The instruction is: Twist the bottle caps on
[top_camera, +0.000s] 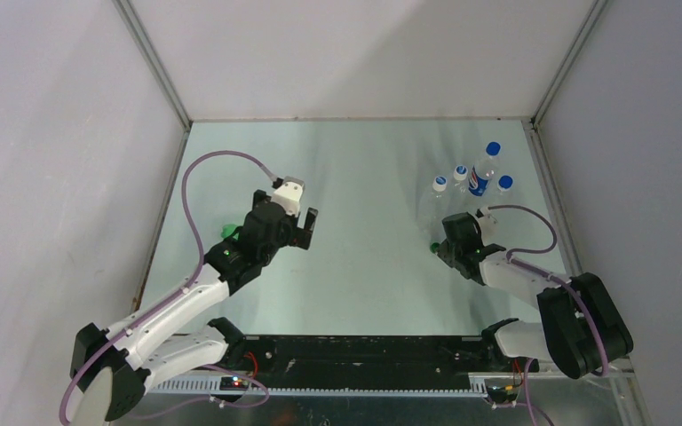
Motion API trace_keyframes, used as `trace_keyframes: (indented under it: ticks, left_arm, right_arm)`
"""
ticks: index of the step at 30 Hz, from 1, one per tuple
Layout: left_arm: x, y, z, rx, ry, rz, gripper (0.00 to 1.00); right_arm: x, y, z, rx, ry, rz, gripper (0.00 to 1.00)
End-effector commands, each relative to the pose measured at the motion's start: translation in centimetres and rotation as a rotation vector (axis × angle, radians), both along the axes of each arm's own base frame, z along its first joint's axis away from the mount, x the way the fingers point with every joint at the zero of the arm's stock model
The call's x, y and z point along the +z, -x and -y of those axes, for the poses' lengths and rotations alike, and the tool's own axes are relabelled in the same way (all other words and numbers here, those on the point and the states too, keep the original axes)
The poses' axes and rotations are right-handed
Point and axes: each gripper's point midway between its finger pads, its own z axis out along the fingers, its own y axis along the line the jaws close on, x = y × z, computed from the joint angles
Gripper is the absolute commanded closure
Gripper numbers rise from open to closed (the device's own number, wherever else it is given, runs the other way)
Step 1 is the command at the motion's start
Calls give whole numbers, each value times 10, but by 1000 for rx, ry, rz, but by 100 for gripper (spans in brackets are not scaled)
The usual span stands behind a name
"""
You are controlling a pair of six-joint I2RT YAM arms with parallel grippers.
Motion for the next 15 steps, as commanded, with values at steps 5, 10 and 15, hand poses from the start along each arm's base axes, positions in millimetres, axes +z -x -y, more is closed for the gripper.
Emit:
trace_keyframes:
  ticks: [5,10,15]
  left_arm:
    - [20,-1,14,-62,64,43,0]
    - [27,4,23,-129,99,71,0]
    - [45,17,43,-276,200,169,0]
  right_arm:
    - [7,10,-2,32,8,-12,100]
    - [37,13,-25,157,-51,117,100]
    - [85,15,-72,376,-211,326,100]
